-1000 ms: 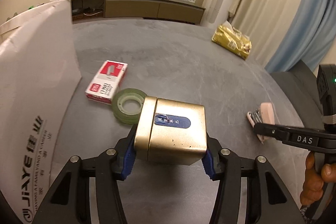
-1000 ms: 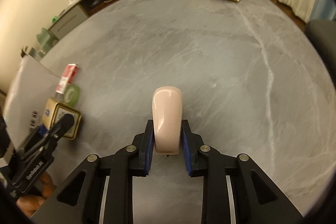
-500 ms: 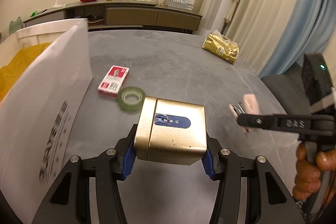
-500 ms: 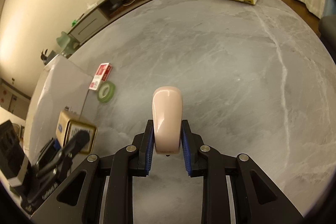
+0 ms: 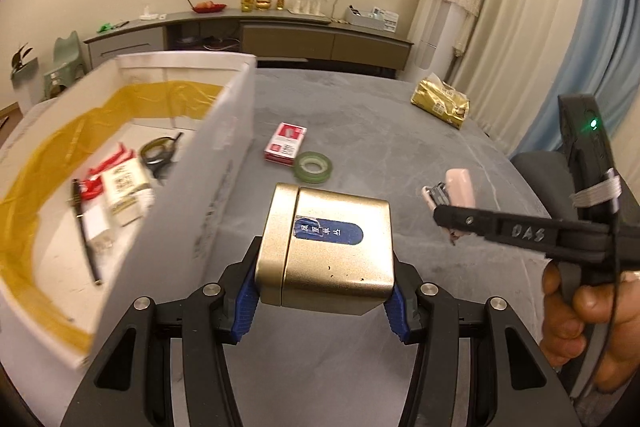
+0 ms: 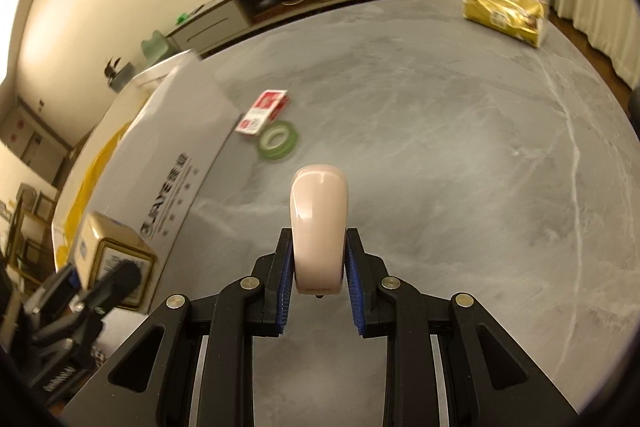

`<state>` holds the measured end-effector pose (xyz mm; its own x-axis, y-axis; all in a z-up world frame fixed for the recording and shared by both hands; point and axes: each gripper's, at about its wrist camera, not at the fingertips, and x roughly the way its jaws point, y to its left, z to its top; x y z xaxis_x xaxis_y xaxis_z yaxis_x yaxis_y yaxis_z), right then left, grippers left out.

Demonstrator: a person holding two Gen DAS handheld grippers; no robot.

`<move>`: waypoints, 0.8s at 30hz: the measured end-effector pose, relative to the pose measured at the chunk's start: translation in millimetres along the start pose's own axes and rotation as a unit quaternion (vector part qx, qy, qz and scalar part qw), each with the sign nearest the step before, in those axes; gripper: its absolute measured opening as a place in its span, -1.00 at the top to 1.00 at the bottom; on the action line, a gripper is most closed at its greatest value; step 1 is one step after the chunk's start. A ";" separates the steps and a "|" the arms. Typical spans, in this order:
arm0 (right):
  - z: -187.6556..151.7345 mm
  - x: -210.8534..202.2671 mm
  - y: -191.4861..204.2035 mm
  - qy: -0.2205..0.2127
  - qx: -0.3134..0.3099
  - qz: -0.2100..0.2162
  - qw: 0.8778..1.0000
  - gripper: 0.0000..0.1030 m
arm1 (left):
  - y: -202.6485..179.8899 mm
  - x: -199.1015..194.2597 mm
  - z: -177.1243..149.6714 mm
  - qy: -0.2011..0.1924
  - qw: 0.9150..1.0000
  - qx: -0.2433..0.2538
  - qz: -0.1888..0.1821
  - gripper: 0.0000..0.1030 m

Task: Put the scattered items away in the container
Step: 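Lift and carry the gold tin and pink stapler over the white box with both tools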

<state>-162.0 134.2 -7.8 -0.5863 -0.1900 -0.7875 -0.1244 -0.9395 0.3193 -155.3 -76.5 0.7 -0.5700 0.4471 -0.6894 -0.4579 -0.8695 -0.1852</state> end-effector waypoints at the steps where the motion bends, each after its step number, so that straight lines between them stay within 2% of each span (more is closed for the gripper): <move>1: -2.7 -0.9 5.7 -0.002 -0.007 -0.001 1.000 0.51 | 1.2 -6.6 -0.9 -0.003 1.000 0.000 0.002 -0.05; 10: -20.7 -16.5 28.0 -0.024 -0.022 -0.002 0.999 0.51 | 7.4 -55.3 -4.0 -0.030 1.000 -0.001 0.005 -0.05; 16: -41.7 -22.0 42.9 -0.023 -0.029 0.002 0.999 0.51 | 9.2 -73.6 -6.9 -0.040 0.999 -0.003 -0.003 -0.05; 24: -55.3 -36.6 68.0 -0.043 -0.052 -0.009 0.998 0.51 | 19.9 -94.7 -8.5 -0.056 0.998 -0.011 -0.014 -0.05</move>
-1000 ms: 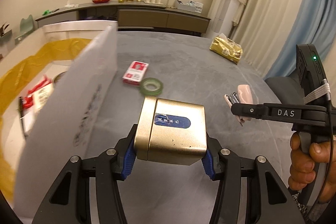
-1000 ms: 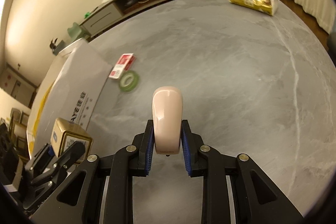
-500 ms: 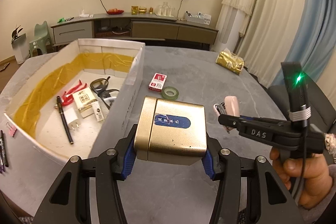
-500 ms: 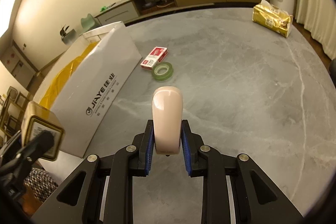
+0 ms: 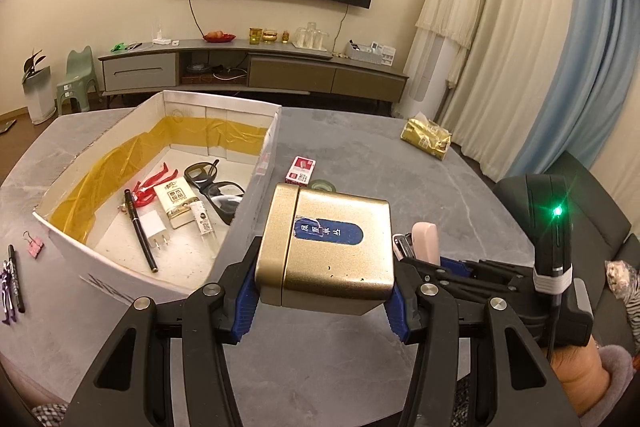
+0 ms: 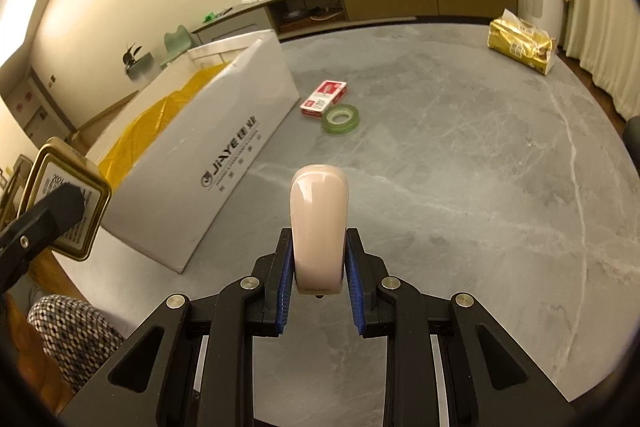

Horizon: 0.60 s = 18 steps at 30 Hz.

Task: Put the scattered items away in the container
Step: 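Lift and carry the gold tin and pink stapler over the white box with both tools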

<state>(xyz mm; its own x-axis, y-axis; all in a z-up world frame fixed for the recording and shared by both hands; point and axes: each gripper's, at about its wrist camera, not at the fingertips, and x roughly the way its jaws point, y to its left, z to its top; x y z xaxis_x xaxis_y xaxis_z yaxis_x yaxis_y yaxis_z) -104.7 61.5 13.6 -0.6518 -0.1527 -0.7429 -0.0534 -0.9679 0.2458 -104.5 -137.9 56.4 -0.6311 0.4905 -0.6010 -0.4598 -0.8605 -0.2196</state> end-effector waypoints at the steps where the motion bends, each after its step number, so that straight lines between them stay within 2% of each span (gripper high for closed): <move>1: -0.3 -2.0 4.6 -0.002 -0.004 0.000 1.000 0.51 | 1.8 -2.6 0.0 -0.002 1.000 -0.001 -0.001 -0.05; 8: 3.0 -14.7 33.6 -0.016 -0.039 -0.005 0.999 0.51 | 23.5 -15.9 0.7 -0.014 1.000 -0.020 -0.002 -0.05; 18: 12.2 -26.6 73.8 -0.022 -0.077 0.011 0.997 0.51 | 62.5 -24.8 -1.7 -0.019 0.998 -0.058 -0.004 -0.05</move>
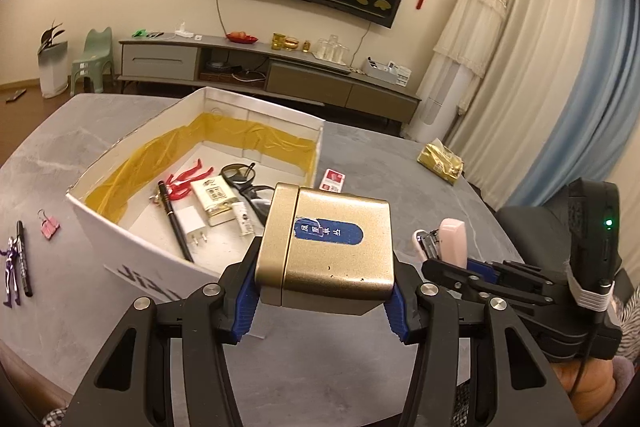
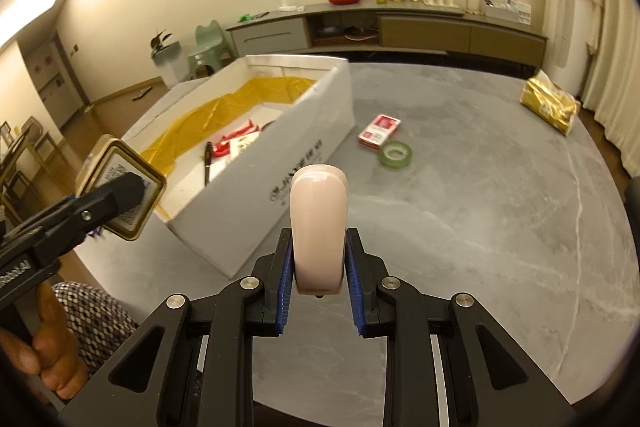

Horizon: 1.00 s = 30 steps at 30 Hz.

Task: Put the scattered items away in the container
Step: 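Lift and carry the gold tin and pink stapler over the white box with both tools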

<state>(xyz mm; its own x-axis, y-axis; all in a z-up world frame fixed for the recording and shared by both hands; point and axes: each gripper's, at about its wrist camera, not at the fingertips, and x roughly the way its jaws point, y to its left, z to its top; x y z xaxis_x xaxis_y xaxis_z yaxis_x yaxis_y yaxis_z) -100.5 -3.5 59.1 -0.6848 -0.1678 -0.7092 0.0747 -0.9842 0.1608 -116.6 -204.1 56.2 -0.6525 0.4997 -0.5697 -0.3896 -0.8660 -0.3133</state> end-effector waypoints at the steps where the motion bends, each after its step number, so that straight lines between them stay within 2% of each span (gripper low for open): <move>1: 2.4 0.0 3.6 0.000 -0.004 0.001 1.000 0.51 | 3.3 -0.9 0.3 -0.001 1.000 -0.003 0.000 -0.05; 9: 17.7 -0.6 19.8 -0.002 -0.023 0.011 1.000 0.51 | 25.4 -10.6 12.7 -0.021 1.000 -0.021 0.003 -0.05; 18: 37.0 5.5 30.9 0.002 -0.035 0.017 0.999 0.51 | 62.7 -18.8 33.6 -0.043 0.998 -0.046 0.022 -0.05; 30: 73.7 19.8 41.9 0.003 -0.057 0.019 0.998 0.51 | 94.6 -20.8 64.1 -0.068 0.995 -0.053 0.045 -0.05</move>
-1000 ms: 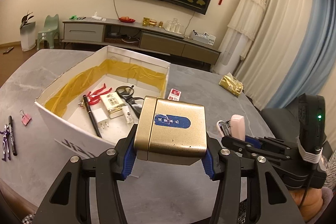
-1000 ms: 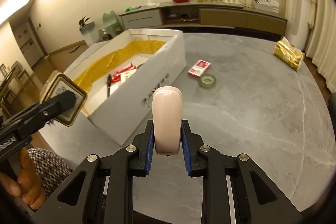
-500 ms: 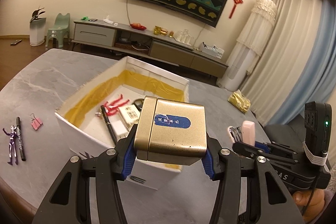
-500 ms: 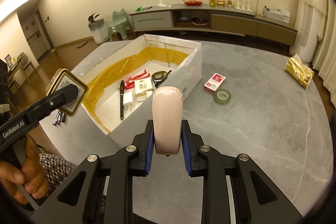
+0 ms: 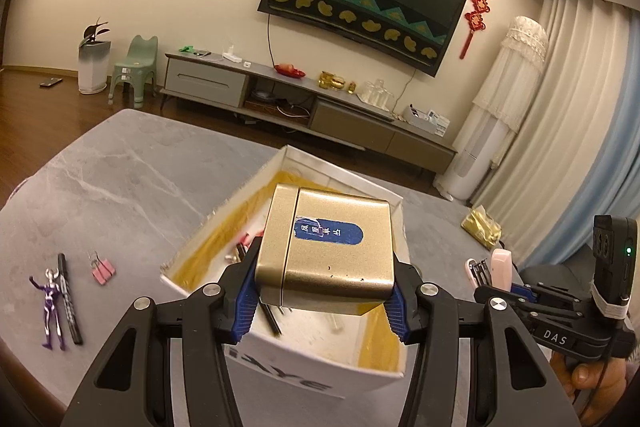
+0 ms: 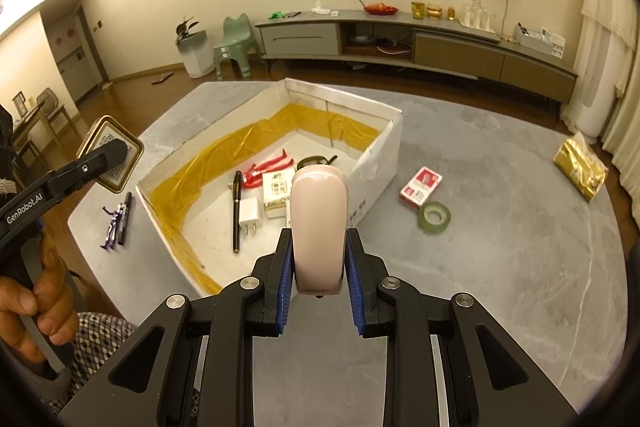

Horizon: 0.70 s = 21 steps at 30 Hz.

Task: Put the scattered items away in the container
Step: 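Lift and carry the gold tin and pink stapler over the white box with both tools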

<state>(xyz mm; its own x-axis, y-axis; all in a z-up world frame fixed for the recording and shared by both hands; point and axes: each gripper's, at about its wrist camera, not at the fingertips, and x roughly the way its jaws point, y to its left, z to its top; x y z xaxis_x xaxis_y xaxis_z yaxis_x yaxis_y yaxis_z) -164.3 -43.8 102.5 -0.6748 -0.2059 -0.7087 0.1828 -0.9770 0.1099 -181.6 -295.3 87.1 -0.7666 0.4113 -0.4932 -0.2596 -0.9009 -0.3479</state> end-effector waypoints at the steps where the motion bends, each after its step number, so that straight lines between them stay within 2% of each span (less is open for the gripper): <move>1: 4.8 1.3 0.1 0.000 -0.002 0.001 1.000 0.51 | 1.2 1.2 1.9 -0.001 1.000 0.000 0.000 -0.05; 7: 29.0 15.2 -0.2 0.005 -0.009 0.006 1.000 0.51 | 3.0 15.5 12.7 0.006 1.000 0.006 -0.008 -0.05; 15: 56.7 45.5 3.4 0.019 -0.017 0.014 1.000 0.51 | -11.3 47.8 35.4 0.024 0.998 0.053 -0.006 -0.05; 21: 71.7 71.0 1.3 0.032 -0.022 0.012 0.999 0.51 | -11.3 77.5 55.4 0.042 0.997 0.065 -0.008 -0.05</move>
<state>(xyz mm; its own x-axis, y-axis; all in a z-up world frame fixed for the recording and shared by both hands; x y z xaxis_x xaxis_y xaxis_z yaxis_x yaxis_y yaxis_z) -263.3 -63.7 102.3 -0.6225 -0.2239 -0.7499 0.2304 -0.9682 0.0978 -270.5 -260.9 97.0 -0.7116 0.4316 -0.5545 -0.3499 -0.9020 -0.2530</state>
